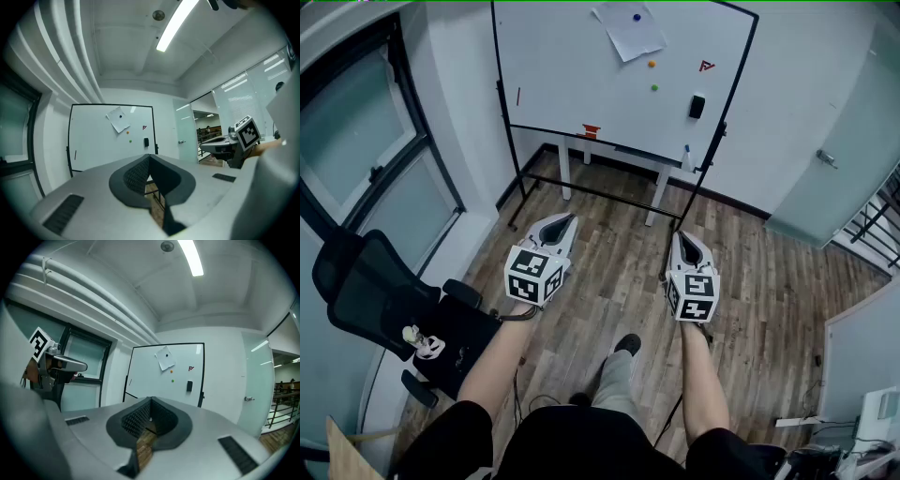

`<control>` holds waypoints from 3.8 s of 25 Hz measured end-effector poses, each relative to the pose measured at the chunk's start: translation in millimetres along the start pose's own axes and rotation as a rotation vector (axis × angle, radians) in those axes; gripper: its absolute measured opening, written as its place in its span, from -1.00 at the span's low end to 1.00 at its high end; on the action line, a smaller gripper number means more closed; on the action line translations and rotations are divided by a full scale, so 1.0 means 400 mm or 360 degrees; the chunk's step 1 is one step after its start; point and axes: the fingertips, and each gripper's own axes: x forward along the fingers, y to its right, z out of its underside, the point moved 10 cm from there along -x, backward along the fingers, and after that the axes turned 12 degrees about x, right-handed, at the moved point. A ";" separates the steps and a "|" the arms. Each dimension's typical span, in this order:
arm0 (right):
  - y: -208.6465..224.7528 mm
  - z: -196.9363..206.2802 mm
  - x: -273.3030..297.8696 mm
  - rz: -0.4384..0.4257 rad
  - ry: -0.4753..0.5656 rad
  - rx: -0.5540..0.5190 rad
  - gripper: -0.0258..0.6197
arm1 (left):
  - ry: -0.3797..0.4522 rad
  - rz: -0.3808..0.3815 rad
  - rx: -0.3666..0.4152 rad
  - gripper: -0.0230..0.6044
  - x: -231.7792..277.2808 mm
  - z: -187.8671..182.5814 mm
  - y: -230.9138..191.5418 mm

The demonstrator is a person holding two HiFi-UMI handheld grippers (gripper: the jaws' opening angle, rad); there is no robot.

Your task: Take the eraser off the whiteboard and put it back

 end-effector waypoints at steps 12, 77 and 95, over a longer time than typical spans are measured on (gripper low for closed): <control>0.086 0.010 0.187 0.0012 0.0003 0.0077 -0.85 | -0.0035 -0.0009 -0.0018 -0.87 0.177 0.055 -0.092; 0.759 -0.158 1.182 0.0169 0.0015 0.0084 -0.84 | 0.0057 0.0316 -0.0014 -0.87 1.517 0.027 -0.351; 0.815 -0.174 1.476 0.0333 -0.0030 0.0229 -0.24 | 0.0041 0.0584 0.0025 -0.87 1.793 0.077 -0.500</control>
